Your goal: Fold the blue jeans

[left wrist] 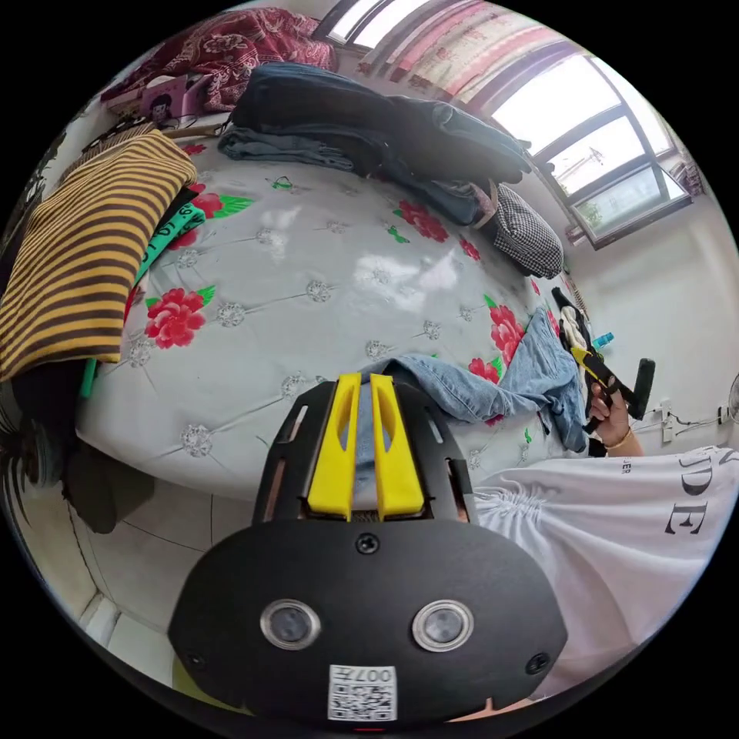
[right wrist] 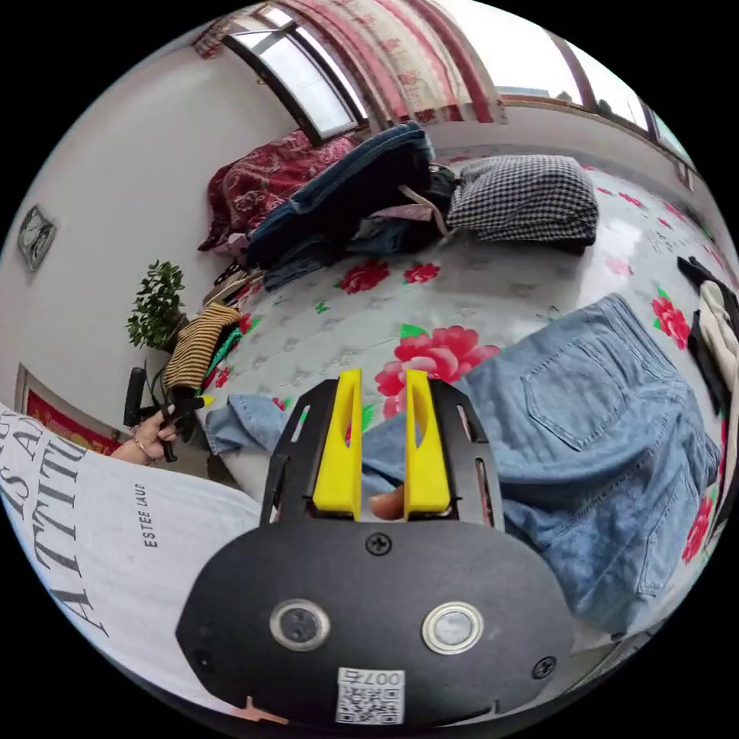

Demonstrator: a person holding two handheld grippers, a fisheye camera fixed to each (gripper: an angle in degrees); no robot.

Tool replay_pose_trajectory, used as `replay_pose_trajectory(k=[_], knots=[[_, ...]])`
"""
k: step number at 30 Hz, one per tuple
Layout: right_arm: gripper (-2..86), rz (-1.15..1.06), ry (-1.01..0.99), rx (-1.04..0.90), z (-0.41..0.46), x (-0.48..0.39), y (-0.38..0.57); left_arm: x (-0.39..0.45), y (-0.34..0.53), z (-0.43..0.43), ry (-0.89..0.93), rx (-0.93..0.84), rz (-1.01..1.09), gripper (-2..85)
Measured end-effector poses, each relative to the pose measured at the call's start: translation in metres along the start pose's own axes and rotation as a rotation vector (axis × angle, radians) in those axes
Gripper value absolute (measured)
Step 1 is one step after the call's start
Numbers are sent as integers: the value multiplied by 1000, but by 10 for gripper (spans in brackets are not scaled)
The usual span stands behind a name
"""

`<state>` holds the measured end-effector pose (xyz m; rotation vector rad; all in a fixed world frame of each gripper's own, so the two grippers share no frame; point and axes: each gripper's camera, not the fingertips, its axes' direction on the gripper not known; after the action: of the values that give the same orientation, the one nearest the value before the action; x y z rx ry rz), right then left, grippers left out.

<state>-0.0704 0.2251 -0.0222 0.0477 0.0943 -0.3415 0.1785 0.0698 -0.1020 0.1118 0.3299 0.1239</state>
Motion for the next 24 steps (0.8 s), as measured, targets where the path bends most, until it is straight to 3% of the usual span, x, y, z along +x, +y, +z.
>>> replay_pose_trajectory(k=[7, 11, 17, 19, 21, 24], knots=[[71, 304, 432, -68, -48, 131, 45, 69, -35, 67, -8, -154, 151, 114], [49, 309, 335, -318, -5, 140, 78, 94, -29, 108, -218, -217, 157, 111], [28, -67, 167, -570, -33, 90, 93, 97, -27, 100, -288, -243, 115, 45], [34, -99, 145, -483, -65, 93, 80, 88, -23, 90, -247, -217, 53, 39], [50, -50, 196, -205, -112, 108, 52, 81, -17, 77, -211, -165, -20, 34], [73, 13, 202, -3, -127, 140, 10, 77, -7, 56, -186, -73, -127, 27]])
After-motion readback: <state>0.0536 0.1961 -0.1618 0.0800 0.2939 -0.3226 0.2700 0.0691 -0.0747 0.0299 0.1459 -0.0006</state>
